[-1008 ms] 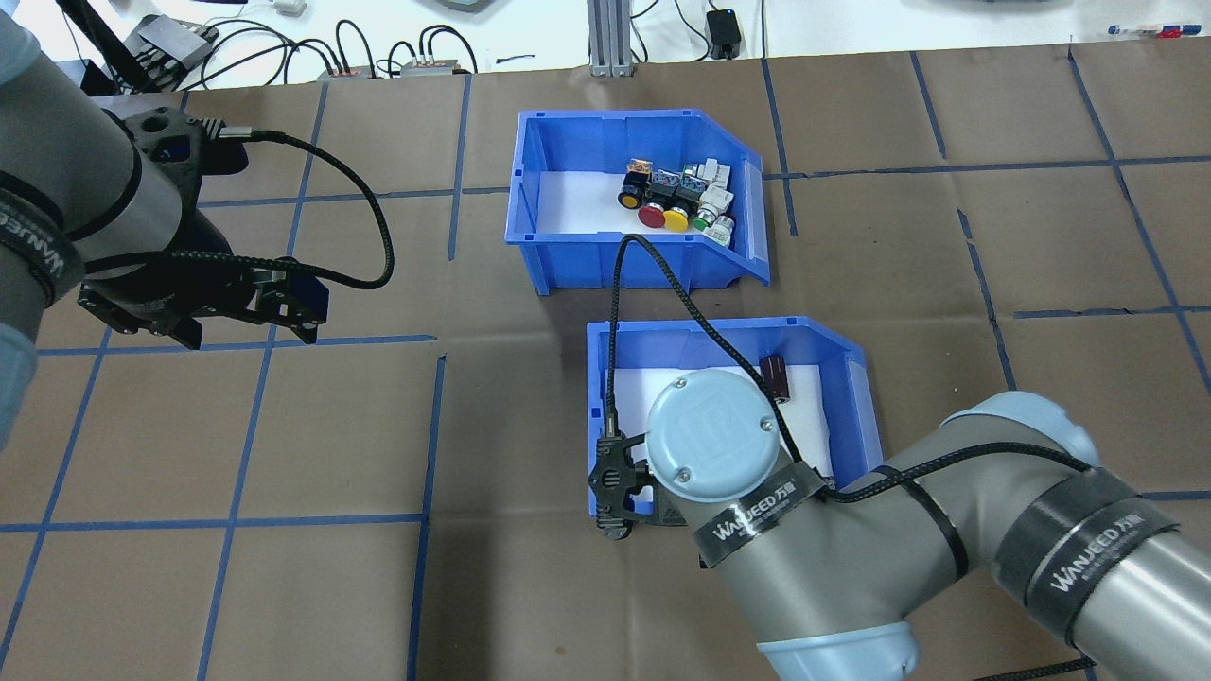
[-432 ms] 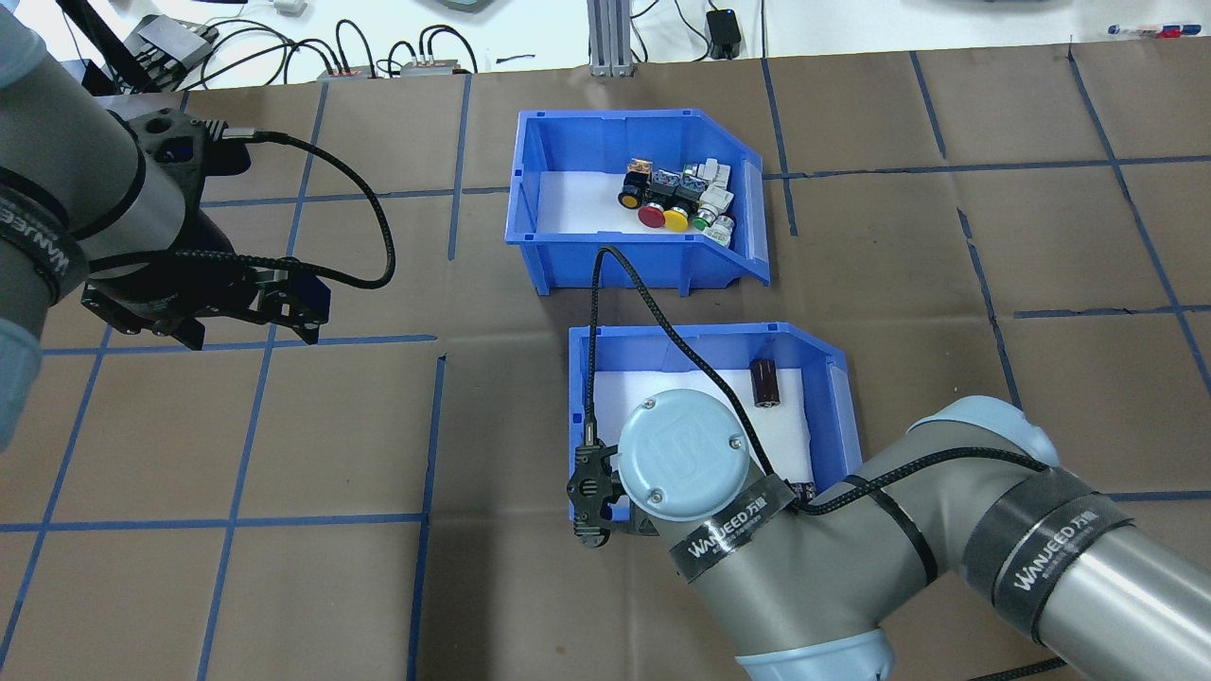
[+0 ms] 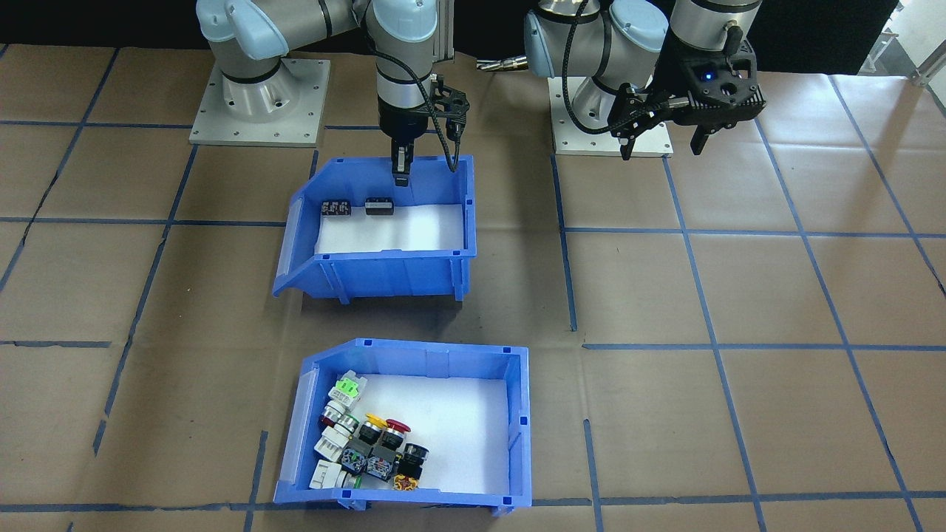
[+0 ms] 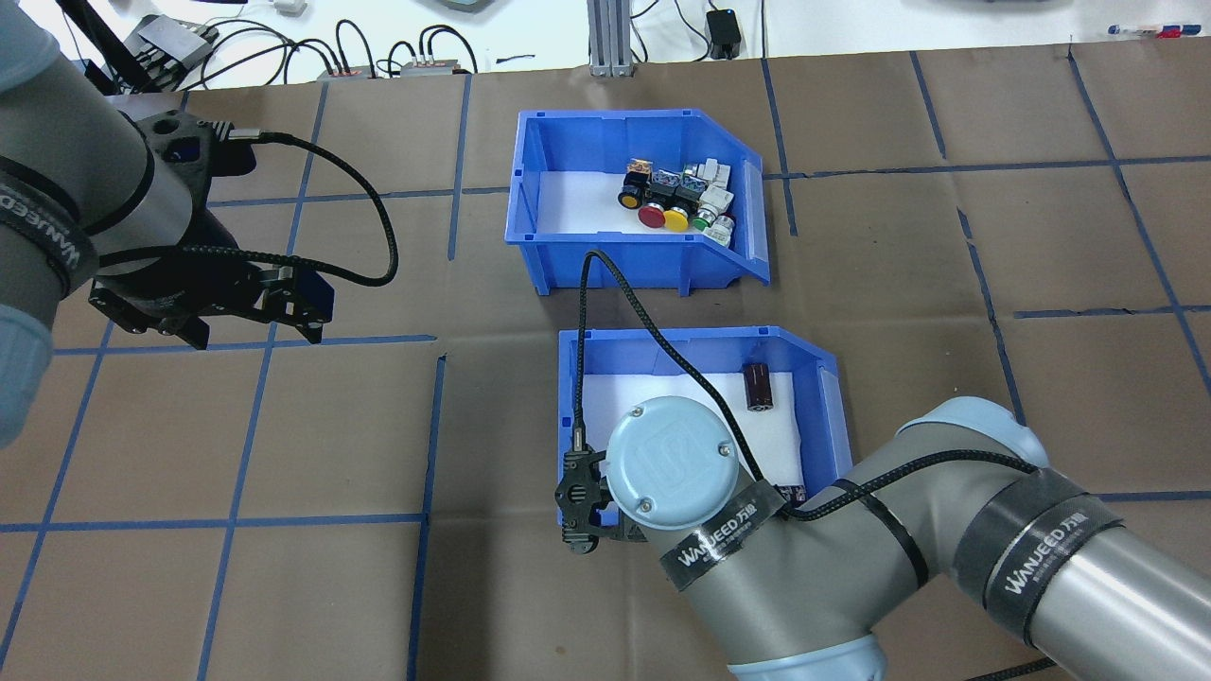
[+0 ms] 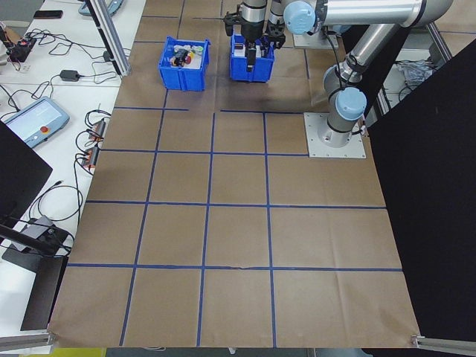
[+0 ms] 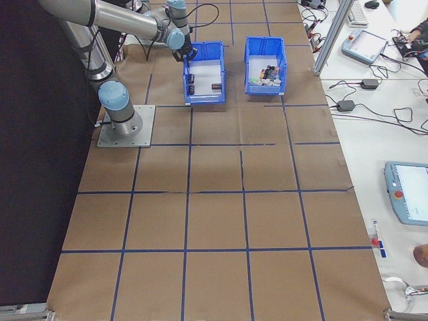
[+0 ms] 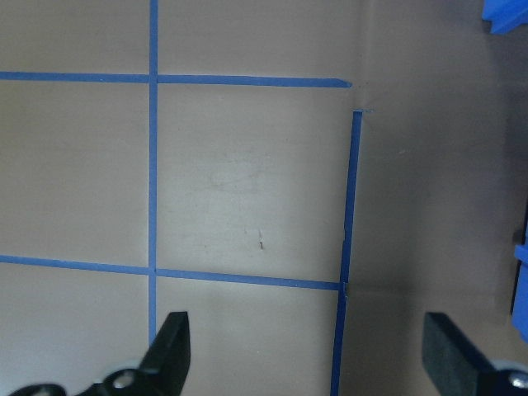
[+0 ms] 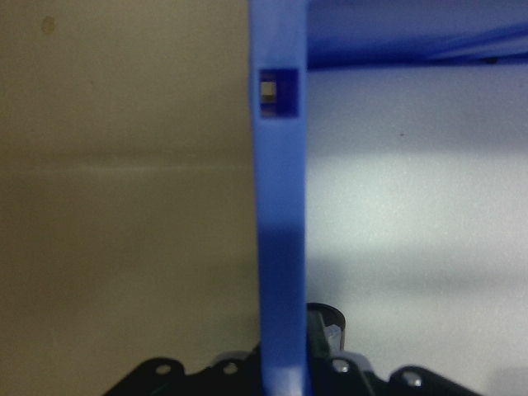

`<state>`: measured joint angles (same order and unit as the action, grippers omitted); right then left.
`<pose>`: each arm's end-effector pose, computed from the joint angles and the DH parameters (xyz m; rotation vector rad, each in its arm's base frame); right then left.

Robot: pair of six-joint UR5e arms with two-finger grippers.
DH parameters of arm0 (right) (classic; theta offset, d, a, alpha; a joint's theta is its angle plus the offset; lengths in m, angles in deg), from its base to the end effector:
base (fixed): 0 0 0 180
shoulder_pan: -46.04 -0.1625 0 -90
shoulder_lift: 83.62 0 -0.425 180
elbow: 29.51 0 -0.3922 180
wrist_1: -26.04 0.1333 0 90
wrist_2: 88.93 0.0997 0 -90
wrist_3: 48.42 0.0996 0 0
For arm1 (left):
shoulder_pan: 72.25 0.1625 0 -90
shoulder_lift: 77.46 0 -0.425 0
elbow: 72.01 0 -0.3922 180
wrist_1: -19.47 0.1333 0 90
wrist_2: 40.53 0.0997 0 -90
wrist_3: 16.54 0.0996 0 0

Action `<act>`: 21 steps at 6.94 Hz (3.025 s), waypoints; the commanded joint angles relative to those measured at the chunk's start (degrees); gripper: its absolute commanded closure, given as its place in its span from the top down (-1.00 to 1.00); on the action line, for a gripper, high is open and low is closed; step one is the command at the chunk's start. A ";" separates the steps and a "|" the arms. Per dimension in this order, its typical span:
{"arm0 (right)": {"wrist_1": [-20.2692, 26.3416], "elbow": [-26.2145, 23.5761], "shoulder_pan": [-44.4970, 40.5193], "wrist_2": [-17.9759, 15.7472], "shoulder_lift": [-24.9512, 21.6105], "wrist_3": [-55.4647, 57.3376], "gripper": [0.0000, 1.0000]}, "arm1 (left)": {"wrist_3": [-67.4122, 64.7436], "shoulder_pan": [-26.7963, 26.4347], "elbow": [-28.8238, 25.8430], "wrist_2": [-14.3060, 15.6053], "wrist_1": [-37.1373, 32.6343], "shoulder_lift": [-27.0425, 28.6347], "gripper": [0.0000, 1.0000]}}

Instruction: Place button box in front

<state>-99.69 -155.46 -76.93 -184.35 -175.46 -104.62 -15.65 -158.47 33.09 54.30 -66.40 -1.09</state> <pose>0.3290 -0.2795 0.2710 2.1348 -2.1688 0.0131 -0.0985 -0.4035 0.4710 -0.0800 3.0537 -0.0656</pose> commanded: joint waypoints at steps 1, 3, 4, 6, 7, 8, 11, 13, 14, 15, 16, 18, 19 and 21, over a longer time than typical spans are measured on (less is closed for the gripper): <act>0.04 0.97 -0.08 0.15 1.40 0.22 -0.68 | -0.01 0.00 0.02 0.09 0.00 -0.08 1.00; 0.13 1.14 0.01 0.24 1.15 0.22 1.00 | -0.01 0.00 -0.07 0.09 0.00 0.01 1.00; 0.65 1.66 0.10 0.06 0.80 0.22 1.00 | -0.01 0.00 -0.07 0.09 0.00 0.01 1.00; 5.54 4.90 1.76 0.06 -1.83 0.22 1.00 | 0.08 0.09 -0.24 0.09 0.09 -0.08 1.00; 8.97 6.49 2.90 -0.02 -4.28 0.22 1.00 | 0.08 0.09 -0.24 0.09 0.09 -0.08 1.00; 10.31 6.85 6.22 0.15 -6.39 0.65 1.00 | 0.16 0.17 -0.24 0.18 0.00 -0.08 1.00; 14.96 11.83 19.92 2.16 -9.23 7.56 1.00 | 0.16 0.18 0.02 0.18 0.00 -0.17 1.00; 17.88 18.17 29.40 5.93 -8.53 21.25 1.00 | 0.16 0.18 0.02 0.18 0.00 -0.17 1.00; 17.97 19.59 33.37 6.21 -7.48 31.67 1.00 | 0.08 0.18 0.02 0.18 0.00 -0.17 1.00; 18.06 21.43 33.93 6.56 -5.90 40.04 1.00 | 0.08 0.18 0.02 0.09 0.00 -0.17 1.00; 18.67 24.32 33.94 8.13 -3.45 49.08 1.00 | 0.08 0.26 0.02 0.09 0.00 -0.17 1.00; 29.25 30.99 34.02 7.45 0.07 56.01 1.00 | 0.16 0.26 0.02 0.09 0.00 -0.08 1.00; 30.96 31.72 34.02 7.36 0.52 58.12 1.00 | 0.51 0.44 0.02 0.18 0.00 -0.17 1.00; 31.24 31.29 34.11 7.18 0.36 58.23 1.00 | 0.69 0.44 0.02 0.18 0.00 -0.17 1.00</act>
<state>-68.97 -124.21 -42.88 -177.06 -175.02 -46.79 -15.09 -158.06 33.11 54.47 -66.40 -1.24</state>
